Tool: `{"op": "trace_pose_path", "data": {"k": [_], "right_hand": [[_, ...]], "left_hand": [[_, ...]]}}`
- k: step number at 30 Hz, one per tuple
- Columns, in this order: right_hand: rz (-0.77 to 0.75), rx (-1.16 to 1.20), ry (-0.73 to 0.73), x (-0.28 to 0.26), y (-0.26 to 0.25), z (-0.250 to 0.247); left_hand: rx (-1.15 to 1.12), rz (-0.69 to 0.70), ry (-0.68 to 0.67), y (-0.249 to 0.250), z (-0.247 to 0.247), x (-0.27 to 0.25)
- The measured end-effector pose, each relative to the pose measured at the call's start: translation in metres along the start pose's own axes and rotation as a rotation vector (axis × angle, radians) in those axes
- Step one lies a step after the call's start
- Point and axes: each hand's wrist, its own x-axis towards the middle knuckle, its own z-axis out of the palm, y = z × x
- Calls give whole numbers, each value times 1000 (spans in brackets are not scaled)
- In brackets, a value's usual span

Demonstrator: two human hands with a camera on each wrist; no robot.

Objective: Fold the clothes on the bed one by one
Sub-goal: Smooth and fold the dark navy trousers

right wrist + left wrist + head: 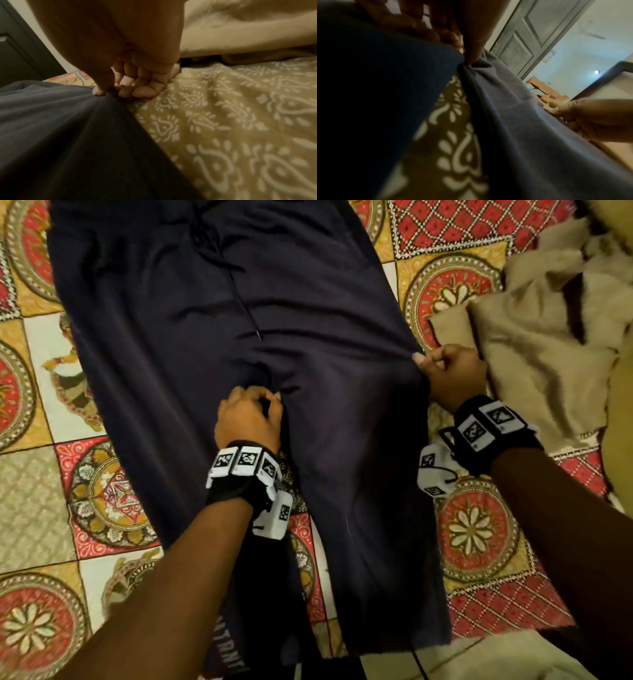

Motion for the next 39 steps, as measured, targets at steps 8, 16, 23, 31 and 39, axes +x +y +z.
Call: {"op": "trace_pose_path", "data": {"k": [8, 16, 23, 31, 39], "right_hand": [[-458, -351, 214, -39, -21, 26], [-788, -509, -158, -58, -22, 72], [-317, -455, -41, -32, 1, 37], [-552, -376, -65, -184, 22, 58], [-317, -478, -38, -207, 70, 61]], "left_hand": [[-34, 181, 167, 5, -19, -9], [330, 643, -180, 12, 22, 7], [515, 452, -200, -4, -11, 27], [222, 595, -277, 12, 27, -117], [407, 474, -412, -23, 29, -127]]}}
